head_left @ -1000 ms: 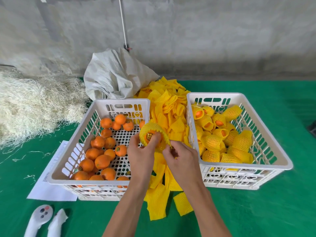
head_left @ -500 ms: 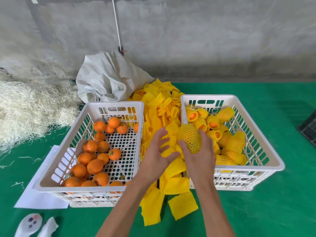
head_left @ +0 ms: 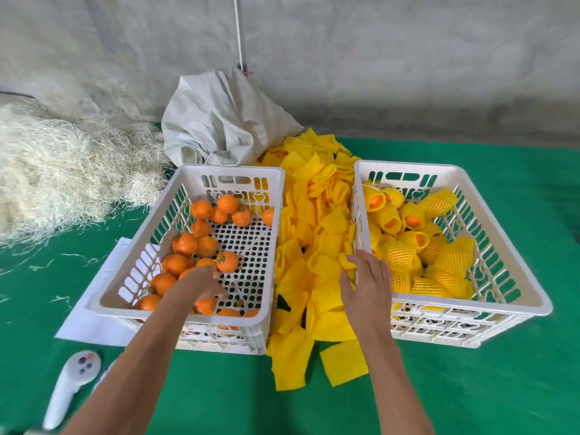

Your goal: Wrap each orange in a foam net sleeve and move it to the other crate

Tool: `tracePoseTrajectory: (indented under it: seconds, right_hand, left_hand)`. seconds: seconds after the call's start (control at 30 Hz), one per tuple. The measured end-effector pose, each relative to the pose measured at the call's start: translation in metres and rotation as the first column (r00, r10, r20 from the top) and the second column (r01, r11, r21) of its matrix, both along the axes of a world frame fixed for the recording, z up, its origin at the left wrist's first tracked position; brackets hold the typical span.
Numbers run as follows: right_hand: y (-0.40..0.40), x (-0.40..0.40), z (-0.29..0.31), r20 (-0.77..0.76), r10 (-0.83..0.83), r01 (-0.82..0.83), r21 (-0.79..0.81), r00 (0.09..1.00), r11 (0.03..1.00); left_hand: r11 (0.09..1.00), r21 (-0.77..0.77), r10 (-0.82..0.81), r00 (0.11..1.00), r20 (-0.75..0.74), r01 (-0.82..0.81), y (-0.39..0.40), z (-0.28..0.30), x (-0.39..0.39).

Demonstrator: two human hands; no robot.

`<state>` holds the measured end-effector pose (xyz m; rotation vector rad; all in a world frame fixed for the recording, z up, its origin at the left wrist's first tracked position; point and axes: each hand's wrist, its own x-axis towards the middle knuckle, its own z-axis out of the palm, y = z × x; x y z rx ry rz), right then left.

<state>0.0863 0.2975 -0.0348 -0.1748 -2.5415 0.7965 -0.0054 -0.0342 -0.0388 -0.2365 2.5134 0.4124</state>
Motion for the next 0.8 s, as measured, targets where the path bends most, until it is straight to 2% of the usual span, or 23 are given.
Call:
tracePoseTrajectory:
  seconds: [0.07, 0.13, 0.23, 0.33, 0.43, 0.5, 0.67, 0.8]
  right_hand:
    - [-0.014, -0.002, -0.010, -0.021, 0.102, -0.103, -0.031, 0.995, 0.994]
    - [-0.027, -0.003, -0.021, 0.015, 0.161, -0.160, -0.019, 0.987, 0.987]
    - [-0.040, -0.002, -0.043, 0.203, 0.183, -0.190, 0.014, 0.962, 0.982]
    - [-0.043, 0.002, -0.071, 0.444, 0.157, -0.202, 0.054, 0.882, 0.978]
    - [-0.043, 0.011, -0.096, 0.562, 0.127, -0.237, 0.128, 0.818, 0.963]
    - [-0.044, 0.017, -0.104, 0.594, 0.135, -0.254, 0.121, 0.793, 0.960]
    - [-0.043, 0.020, -0.107, 0.562, 0.164, -0.139, -0.087, 0.811, 0.986]
    - [-0.036, 0.018, -0.105, 0.513, 0.147, -0.123, -0.081, 0.846, 0.989]
  left_hand:
    - [0.979, -0.129, -0.135, 0.978, 0.160, 0.157, -0.011, -0.008, -0.001]
    - [0.942, -0.193, -0.231, 0.946, 0.226, 0.276, -0.012, -0.014, -0.002]
    - [0.907, -0.231, -0.284, 0.915, 0.286, 0.353, -0.005, -0.019, -0.004]
    - [0.885, -0.263, -0.297, 0.900, 0.318, 0.385, -0.001, -0.021, -0.006]
    - [0.882, -0.274, -0.310, 0.910, 0.275, 0.384, 0.003, -0.020, -0.008]
    - [0.884, -0.266, -0.322, 0.913, 0.251, 0.385, 0.004, -0.019, -0.007]
    - [0.842, -0.342, -0.331, 0.900, 0.283, 0.417, 0.001, -0.021, -0.004]
    - [0.843, -0.327, -0.368, 0.902, 0.227, 0.427, 0.003, -0.019, -0.005]
